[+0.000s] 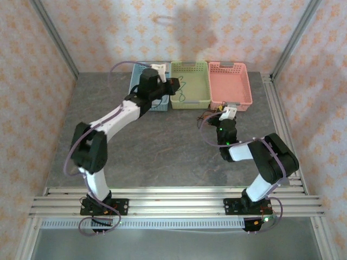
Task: Untangle the cables
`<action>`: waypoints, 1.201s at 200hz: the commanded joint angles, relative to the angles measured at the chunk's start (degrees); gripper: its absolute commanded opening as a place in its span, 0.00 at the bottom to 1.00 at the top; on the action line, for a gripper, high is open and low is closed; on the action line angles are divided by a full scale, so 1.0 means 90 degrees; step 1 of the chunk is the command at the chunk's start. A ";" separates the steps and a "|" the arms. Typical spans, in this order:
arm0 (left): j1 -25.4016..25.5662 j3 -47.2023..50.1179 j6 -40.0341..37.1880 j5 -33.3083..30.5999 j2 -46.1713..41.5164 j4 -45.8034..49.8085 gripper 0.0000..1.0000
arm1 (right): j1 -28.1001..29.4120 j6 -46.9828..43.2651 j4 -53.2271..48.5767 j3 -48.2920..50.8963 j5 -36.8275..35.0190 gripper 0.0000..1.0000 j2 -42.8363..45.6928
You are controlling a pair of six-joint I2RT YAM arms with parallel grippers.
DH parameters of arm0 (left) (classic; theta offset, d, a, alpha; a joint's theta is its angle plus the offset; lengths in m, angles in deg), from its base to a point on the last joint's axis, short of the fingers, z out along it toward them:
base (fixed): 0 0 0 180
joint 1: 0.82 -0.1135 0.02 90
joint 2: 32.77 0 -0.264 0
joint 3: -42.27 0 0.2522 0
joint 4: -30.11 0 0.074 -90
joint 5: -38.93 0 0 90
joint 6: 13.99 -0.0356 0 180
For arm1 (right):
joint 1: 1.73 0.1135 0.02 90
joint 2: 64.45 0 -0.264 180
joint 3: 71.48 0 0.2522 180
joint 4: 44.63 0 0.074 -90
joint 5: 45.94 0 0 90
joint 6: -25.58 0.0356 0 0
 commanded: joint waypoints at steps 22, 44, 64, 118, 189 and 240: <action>0.0491 -0.2201 0.0778 0.0370 0.1761 0.0297 0.00 | 0.0012 -0.0117 0.0246 0.0109 -0.0681 0.00 0.0314; 0.0752 -0.3486 0.0963 0.0218 0.2745 0.0529 0.00 | 0.0003 -0.0148 0.0340 0.0172 -0.0715 0.00 0.0353; 0.0940 -0.4791 0.1246 0.0193 0.3682 0.0771 0.00 | 0.0005 -0.0157 0.0342 0.0162 -0.0621 0.00 0.0354; 0.1235 -0.7566 0.1189 -0.0764 0.5432 0.1567 0.00 | 0.0012 -0.0134 0.0353 0.0153 -0.0435 0.00 0.0328; 0.1275 -0.8157 0.0749 -0.0473 0.5648 0.2030 0.85 | 0.0010 -0.0139 0.0299 0.0085 -0.0284 0.00 0.0316; 0.1247 -0.8126 -0.0306 -0.1079 0.4425 0.3062 0.95 | 0.0012 -0.0128 0.0272 0.0053 -0.0151 0.00 0.0249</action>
